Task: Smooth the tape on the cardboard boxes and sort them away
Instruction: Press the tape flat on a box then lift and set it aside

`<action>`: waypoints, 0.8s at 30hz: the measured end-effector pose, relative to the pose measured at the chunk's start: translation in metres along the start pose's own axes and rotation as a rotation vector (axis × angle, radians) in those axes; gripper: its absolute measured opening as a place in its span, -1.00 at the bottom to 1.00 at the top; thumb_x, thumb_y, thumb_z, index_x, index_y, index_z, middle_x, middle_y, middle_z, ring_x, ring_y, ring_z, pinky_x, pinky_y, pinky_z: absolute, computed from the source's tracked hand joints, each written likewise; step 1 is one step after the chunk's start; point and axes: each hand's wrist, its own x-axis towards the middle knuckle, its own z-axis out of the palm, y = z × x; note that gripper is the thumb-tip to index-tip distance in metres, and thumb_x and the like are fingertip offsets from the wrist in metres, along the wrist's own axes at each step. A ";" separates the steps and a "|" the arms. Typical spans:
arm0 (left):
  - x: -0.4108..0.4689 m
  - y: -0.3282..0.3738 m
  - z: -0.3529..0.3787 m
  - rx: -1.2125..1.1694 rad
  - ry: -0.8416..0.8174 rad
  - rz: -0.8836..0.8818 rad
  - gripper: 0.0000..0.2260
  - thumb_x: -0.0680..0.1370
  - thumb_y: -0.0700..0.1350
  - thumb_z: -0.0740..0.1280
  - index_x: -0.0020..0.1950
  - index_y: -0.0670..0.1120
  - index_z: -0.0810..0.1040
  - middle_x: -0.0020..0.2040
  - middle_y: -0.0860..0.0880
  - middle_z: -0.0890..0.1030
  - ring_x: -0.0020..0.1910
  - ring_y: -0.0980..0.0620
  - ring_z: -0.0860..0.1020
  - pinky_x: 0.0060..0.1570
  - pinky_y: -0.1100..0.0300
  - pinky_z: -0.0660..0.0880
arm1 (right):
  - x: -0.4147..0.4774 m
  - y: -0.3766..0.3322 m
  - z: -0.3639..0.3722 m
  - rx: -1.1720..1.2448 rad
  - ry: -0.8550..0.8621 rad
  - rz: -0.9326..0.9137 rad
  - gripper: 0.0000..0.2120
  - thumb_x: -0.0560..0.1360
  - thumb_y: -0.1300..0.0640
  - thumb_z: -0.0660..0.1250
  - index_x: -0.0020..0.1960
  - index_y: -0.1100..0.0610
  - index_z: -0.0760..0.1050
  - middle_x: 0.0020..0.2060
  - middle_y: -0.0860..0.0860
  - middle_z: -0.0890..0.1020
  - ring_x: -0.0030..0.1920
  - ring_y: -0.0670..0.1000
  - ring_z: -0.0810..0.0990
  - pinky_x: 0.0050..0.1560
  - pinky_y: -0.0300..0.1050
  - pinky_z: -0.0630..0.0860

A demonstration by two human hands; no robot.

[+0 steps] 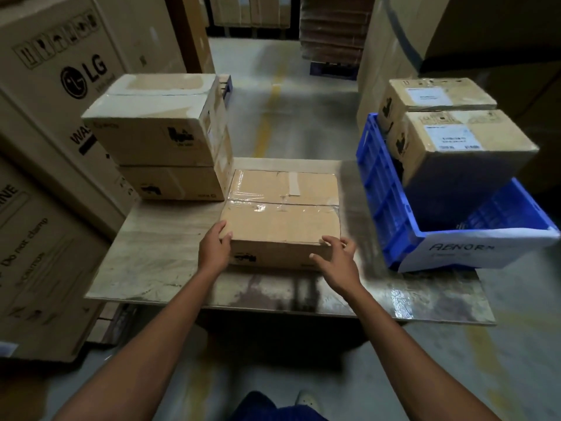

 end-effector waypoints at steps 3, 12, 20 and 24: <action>0.003 0.002 0.001 0.368 -0.008 0.259 -0.73 0.61 -0.21 0.27 0.31 -0.17 0.55 0.39 -0.25 0.45 0.34 -0.27 0.44 0.29 -0.08 0.43 | -0.003 -0.019 0.016 -0.412 0.055 -0.078 -0.45 0.55 -0.12 0.33 0.47 0.01 0.31 0.57 0.17 0.08 0.60 0.17 0.06 0.52 0.32 0.08; -0.002 0.002 0.021 0.599 -0.241 0.482 -0.39 0.64 0.17 -0.11 0.60 -0.11 0.21 0.62 -0.10 0.13 0.61 -0.09 0.09 0.55 0.02 0.03 | 0.013 -0.055 0.084 -0.816 -0.160 -0.382 -0.10 0.50 -0.11 0.29 0.65 0.15 -0.13 0.63 0.20 -0.10 0.62 0.22 -0.16 0.57 0.28 -0.16; 0.034 0.015 0.009 0.572 -0.178 0.664 -0.61 0.58 0.07 0.08 0.08 -0.12 0.61 0.10 -0.16 0.59 0.08 -0.18 0.56 0.02 -0.02 0.51 | 0.044 -0.088 0.057 -0.711 -0.081 -0.345 -0.58 0.56 -0.05 0.22 0.37 0.07 0.42 0.34 0.10 0.43 0.30 0.15 0.39 0.21 0.09 0.40; 0.053 0.002 0.009 0.609 -0.191 0.652 -0.47 0.60 0.13 0.05 0.38 -0.15 0.53 0.39 -0.29 0.48 0.39 -0.29 0.44 0.35 -0.16 0.40 | 0.048 -0.068 0.064 -0.651 0.078 -0.156 -0.55 0.54 0.04 0.20 0.42 0.08 0.39 0.46 0.17 0.38 0.47 0.22 0.33 0.35 0.29 0.30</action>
